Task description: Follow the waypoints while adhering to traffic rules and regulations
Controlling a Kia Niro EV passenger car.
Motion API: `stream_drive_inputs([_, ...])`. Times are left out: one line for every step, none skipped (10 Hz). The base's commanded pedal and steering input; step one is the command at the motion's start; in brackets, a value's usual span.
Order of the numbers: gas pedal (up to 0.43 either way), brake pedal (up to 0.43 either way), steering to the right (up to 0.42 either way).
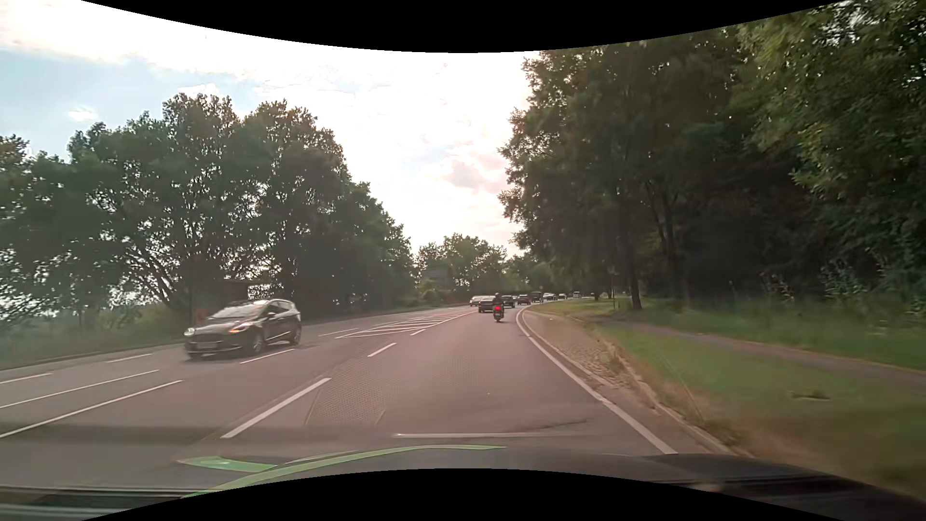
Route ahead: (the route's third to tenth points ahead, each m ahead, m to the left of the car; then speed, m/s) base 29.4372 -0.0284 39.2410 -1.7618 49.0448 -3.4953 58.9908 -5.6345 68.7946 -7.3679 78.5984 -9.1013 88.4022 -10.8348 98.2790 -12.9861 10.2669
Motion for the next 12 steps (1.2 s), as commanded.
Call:
stream_drive_inputs([0.138,0.0,0.017])
stream_drive_inputs([0.138,0.0,0.017])
stream_drive_inputs([0.138,0.0,0.016])
stream_drive_inputs([0.138,0.0,0.015])
stream_drive_inputs([0.138,0.0,0.017])
stream_drive_inputs([0.138,0.0,0.015])
stream_drive_inputs([0.138,0.0,0.015])
stream_drive_inputs([0.138,0.0,0.015])
stream_drive_inputs([0.138,0.0,0.016])
stream_drive_inputs([0.138,0.0,0.016])
stream_drive_inputs([0.138,0.0,0.016])
stream_drive_inputs([0.138,0.0,0.016])
